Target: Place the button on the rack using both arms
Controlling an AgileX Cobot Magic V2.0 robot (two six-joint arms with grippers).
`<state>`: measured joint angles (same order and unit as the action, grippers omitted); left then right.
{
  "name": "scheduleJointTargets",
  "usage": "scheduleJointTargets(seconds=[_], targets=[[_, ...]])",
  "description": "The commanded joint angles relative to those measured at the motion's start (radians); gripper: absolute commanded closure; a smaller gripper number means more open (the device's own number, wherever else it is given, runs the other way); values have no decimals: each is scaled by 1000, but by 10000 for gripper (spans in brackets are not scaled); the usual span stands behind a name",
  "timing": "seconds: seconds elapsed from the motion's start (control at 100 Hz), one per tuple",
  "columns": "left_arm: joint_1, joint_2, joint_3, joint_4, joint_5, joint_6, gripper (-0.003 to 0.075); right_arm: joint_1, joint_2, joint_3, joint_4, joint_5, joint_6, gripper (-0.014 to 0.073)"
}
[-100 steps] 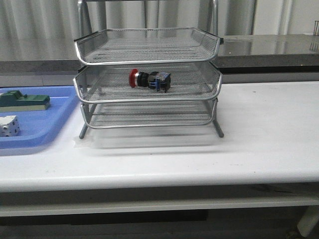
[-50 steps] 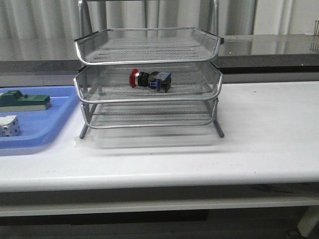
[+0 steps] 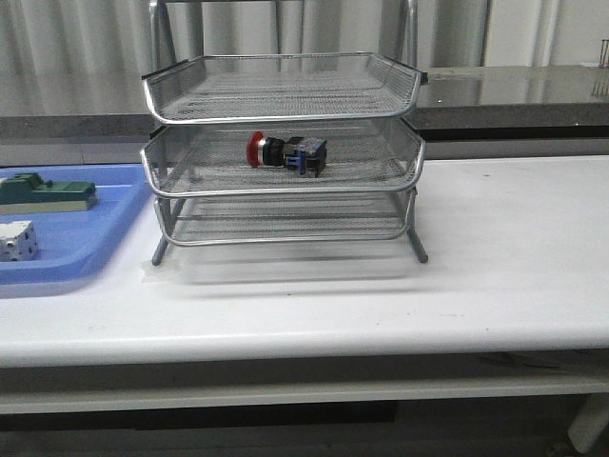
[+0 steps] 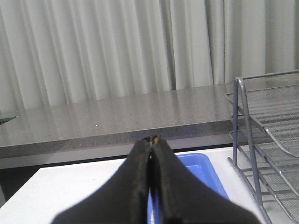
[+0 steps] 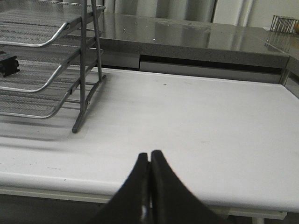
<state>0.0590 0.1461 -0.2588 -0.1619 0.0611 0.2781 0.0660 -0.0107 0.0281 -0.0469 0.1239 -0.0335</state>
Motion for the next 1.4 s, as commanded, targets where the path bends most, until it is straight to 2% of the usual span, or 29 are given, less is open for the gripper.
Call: scheduleJointTargets(seconds=[0.0,0.46,0.58,0.68,0.8,1.08,1.39], targets=[[1,11,-26,-12,-79,-10,741,-4,-20,-19,-4,-86,2,651],[1,11,-18,-12,-79,-24,741,-4,-20,-19,-4,-86,2,651],[1,11,24,40,-79,-149,741,-4,-20,-19,-4,-86,2,651],[-11,7,65,204,-79,-342,741,-4,-20,-19,-4,-86,2,651],[-40,3,113,337,-81,-472,741,-4,-20,-19,-4,-86,2,651],[-137,-87,223,360,-83,-478,741,-4,-20,-19,-4,-86,2,651],[-138,-183,312,337,-99,-478,741,-4,-20,-19,-4,-86,2,651]])
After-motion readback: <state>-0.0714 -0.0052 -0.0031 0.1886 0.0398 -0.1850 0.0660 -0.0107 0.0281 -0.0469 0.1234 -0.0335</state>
